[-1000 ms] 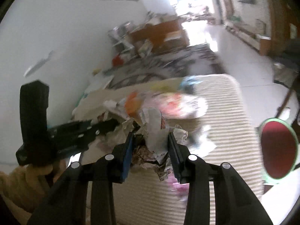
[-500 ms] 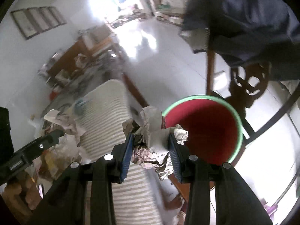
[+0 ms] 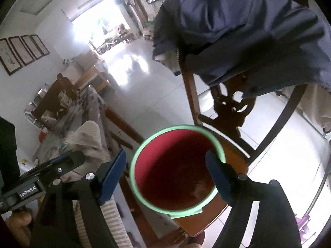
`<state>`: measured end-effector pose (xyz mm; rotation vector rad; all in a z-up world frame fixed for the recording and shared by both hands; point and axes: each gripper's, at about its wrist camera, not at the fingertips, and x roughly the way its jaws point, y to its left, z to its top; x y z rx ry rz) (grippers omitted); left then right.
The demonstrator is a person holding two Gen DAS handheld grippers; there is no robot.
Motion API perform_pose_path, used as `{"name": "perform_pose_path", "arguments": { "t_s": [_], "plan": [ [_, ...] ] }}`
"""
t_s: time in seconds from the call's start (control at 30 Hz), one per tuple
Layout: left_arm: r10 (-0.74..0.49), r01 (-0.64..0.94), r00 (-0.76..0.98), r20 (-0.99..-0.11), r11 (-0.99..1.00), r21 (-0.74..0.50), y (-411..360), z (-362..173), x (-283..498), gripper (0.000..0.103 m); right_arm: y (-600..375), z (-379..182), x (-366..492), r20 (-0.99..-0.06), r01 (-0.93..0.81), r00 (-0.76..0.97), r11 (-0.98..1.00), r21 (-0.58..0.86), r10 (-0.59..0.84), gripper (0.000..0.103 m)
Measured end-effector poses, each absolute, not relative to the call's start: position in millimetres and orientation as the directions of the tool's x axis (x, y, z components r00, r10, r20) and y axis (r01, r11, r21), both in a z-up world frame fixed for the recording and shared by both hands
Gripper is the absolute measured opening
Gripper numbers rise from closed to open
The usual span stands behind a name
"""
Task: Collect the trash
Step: 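Carry the newspaper ball to the red bin and open the left gripper, then return the left gripper to the table and grasp the pink plastic bag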
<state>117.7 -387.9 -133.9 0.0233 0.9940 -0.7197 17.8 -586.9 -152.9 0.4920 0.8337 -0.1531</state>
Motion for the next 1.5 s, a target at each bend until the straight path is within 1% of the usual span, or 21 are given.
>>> {"name": "perform_pose_path", "arguments": {
  "t_s": [0.1,0.33,0.5,0.6,0.87,1.1,1.27,1.37,1.43,1.5],
  "plan": [
    [-0.534,0.572,0.345,-0.772,0.771,-0.278,-394.4,-130.8,114.7,0.071,-589.6,-149.3,13.9,-0.733,0.319,0.678,0.878,0.356,0.051,0.078],
    [-0.52,0.576,0.404,-0.753,0.784,-0.233,-388.3,-111.2,104.4,0.072,-581.1,-145.7,14.9,-0.723,0.292,0.688,0.886,0.359,0.066,0.078],
    [-0.502,0.547,0.478,-0.721,0.812,-0.203,-358.7,-91.5,93.0,0.077,-560.2,-139.4,20.8,-0.714,0.243,0.694,0.904,0.352,0.092,0.079],
    [-0.481,0.516,0.51,-0.713,0.834,-0.194,-333.5,-85.8,87.4,0.077,-539.4,-138.3,27.0,-0.715,0.201,0.689,0.918,0.343,0.117,0.08],
    [-0.363,0.366,0.578,-0.73,0.916,-0.166,-235.5,-89.3,74.4,0.077,-468.2,-140.0,42.8,-0.727,0.08,0.654,0.937,0.34,0.209,0.08],
    [-0.176,0.169,0.624,-0.761,0.982,-0.089,-112.4,-99.3,65.9,0.077,-395.7,-141.7,46.6,-0.744,-0.01,0.611,0.942,0.336,0.272,0.08],
    [-0.063,0.05,0.587,-0.807,0.998,-0.042,-32.2,-115.4,61.8,0.081,-345.3,-145.3,41.7,-0.761,-0.067,0.573,0.942,0.328,0.305,0.08],
    [-0.02,0.029,0.537,-0.843,1.0,-0.006,2.5,-130.3,59.5,0.084,-322.7,-146.4,39.3,-0.765,-0.092,0.561,0.942,0.322,0.316,0.082],
    [-0.009,0.038,0.511,-0.86,0.999,0.011,11.6,-139.9,60.2,0.089,-308.7,-146.3,39.6,-0.768,-0.1,0.555,0.942,0.321,0.321,0.083],
    [-0.007,0.047,0.484,-0.875,0.999,0.018,21.1,-148.9,61.0,0.09,-296.1,-146.1,39.4,-0.769,-0.105,0.55,0.941,0.323,0.326,0.084]
  ]
}}
